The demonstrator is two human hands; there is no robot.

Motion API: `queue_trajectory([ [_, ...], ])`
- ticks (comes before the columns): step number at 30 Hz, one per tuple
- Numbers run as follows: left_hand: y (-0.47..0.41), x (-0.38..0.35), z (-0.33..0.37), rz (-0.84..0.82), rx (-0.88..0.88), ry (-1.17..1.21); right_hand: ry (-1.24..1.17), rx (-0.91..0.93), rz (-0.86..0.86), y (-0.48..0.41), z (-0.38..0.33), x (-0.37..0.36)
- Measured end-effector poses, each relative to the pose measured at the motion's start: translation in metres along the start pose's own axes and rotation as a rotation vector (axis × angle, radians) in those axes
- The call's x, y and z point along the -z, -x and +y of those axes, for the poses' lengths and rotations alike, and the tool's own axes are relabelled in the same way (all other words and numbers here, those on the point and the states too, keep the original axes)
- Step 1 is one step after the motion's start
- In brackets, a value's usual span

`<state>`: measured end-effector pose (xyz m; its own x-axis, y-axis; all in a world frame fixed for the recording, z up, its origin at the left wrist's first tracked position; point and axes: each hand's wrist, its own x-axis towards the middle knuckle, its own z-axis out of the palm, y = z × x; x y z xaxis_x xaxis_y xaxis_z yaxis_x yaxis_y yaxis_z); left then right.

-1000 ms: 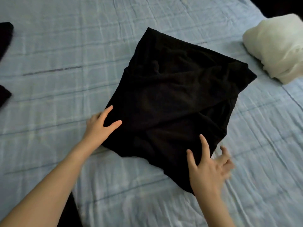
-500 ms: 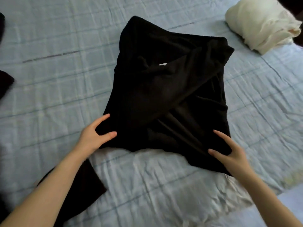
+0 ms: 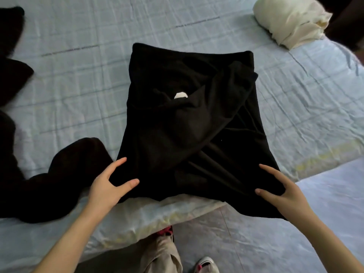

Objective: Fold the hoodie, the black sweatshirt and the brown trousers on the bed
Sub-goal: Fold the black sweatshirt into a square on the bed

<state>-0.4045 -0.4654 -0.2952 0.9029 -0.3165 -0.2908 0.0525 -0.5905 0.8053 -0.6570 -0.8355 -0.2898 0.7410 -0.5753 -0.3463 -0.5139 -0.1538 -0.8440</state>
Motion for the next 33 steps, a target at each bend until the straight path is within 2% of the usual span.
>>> queue_trajectory([
  [6,-0.024,0.021,0.039,0.102,-0.076,0.150,-0.069,0.060,0.125,-0.029,-0.059,0.018],
  [13,-0.098,0.024,0.093,0.082,-0.197,0.326,-0.203,0.154,0.149,-0.110,-0.135,0.007],
  [19,-0.171,0.025,0.120,0.161,-0.213,0.390,-0.281,0.169,0.320,-0.183,-0.161,-0.001],
  [24,-0.251,0.021,0.134,0.209,-0.254,0.374,-0.109,0.221,0.476,-0.253,-0.165,-0.012],
  [29,-0.330,-0.009,0.137,0.336,-0.256,0.312,-0.029,0.247,0.495,-0.330,-0.159,-0.024],
  [33,-0.383,-0.036,0.136,0.348,-0.247,0.208,0.040,0.211,0.415,-0.373,-0.139,-0.036],
])
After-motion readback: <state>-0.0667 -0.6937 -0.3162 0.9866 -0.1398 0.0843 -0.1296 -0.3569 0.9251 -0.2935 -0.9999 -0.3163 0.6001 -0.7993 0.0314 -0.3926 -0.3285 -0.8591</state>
